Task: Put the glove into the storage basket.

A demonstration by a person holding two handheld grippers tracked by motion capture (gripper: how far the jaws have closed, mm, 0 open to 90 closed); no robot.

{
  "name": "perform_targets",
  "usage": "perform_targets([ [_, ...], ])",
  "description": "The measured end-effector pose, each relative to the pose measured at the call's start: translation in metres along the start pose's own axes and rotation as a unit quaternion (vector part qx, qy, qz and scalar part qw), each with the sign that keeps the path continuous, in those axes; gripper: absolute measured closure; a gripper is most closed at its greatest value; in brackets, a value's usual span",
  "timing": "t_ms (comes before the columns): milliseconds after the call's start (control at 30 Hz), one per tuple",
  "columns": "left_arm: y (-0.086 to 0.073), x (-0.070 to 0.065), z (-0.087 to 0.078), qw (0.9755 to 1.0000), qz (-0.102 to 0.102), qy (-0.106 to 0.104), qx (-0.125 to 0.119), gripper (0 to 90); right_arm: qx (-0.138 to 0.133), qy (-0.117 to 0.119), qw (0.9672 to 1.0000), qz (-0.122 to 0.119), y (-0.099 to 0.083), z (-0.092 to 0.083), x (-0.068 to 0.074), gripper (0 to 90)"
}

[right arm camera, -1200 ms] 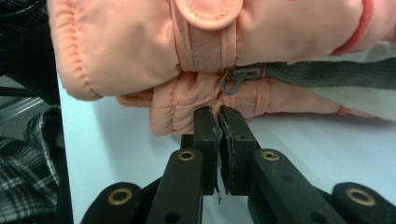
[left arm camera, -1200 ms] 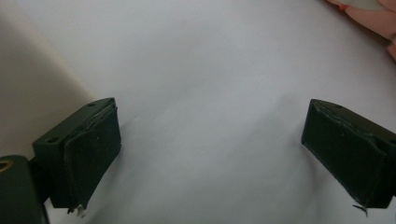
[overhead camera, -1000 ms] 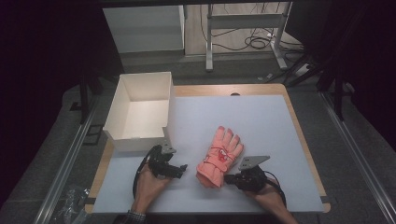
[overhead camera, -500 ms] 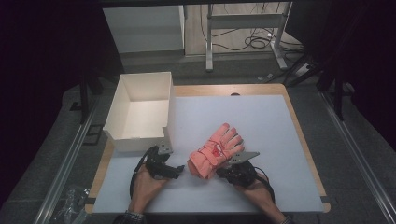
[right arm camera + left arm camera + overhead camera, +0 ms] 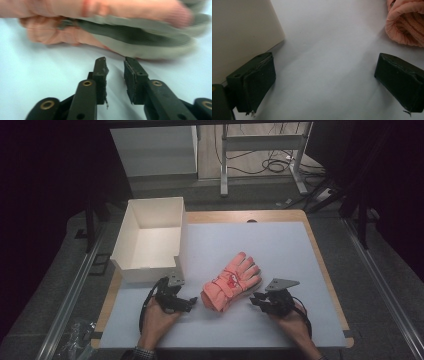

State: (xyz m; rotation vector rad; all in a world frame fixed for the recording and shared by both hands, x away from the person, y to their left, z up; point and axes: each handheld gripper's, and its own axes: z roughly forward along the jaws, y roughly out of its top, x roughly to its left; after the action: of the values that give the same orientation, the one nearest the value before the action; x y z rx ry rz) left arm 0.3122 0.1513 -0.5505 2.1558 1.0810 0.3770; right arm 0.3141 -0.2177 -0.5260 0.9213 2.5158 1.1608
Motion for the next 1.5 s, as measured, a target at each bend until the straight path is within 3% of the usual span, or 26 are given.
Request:
perform_targets([
  [233, 0.000, 0.000, 0.000, 1.0000, -0.002, -0.001, -0.002, 3.2, -0.008, -0.044, 0.9986, 0.027, -0.009, -0.015, -0.024, 58.3],
  [467, 0.000, 0.000, 0.000, 1.0000, 0.000, -0.003, 0.000, 2.7, -0.008, -0.088, 0.9955, 0.037, -0.015, -0.026, -0.044, 45.4],
  [667, 0.003, 0.001, -0.004, 0.9997, 0.000, -0.021, 0.010, 3.5, -0.008, -0.111, 0.9923, 0.055, -0.021, -0.027, -0.060, 35.7],
  [800, 0.008, -0.002, -0.008, 0.9993, 0.001, -0.037, 0.010, 3.2, 0.001, -0.117, 0.9911, 0.062, -0.021, -0.025, -0.062, 28.2],
  [933, 0.014, -0.004, -0.015, 0.9987, 0.007, -0.049, 0.012, 2.5, 0.010, -0.129, 0.9906, 0.043, -0.020, -0.022, -0.059, 26.1],
  [1167, 0.032, -0.006, -0.032, 0.9972, 0.010, -0.074, 0.007, 1.3, 0.008, -0.128, 0.9906, 0.046, -0.021, -0.022, -0.059, 25.5],
  [1500, 0.061, -0.016, -0.043, 0.9942, 0.019, -0.105, 0.011, 0.0, 0.007, -0.129, 0.9907, 0.045, -0.021, -0.022, -0.059, 25.5],
])
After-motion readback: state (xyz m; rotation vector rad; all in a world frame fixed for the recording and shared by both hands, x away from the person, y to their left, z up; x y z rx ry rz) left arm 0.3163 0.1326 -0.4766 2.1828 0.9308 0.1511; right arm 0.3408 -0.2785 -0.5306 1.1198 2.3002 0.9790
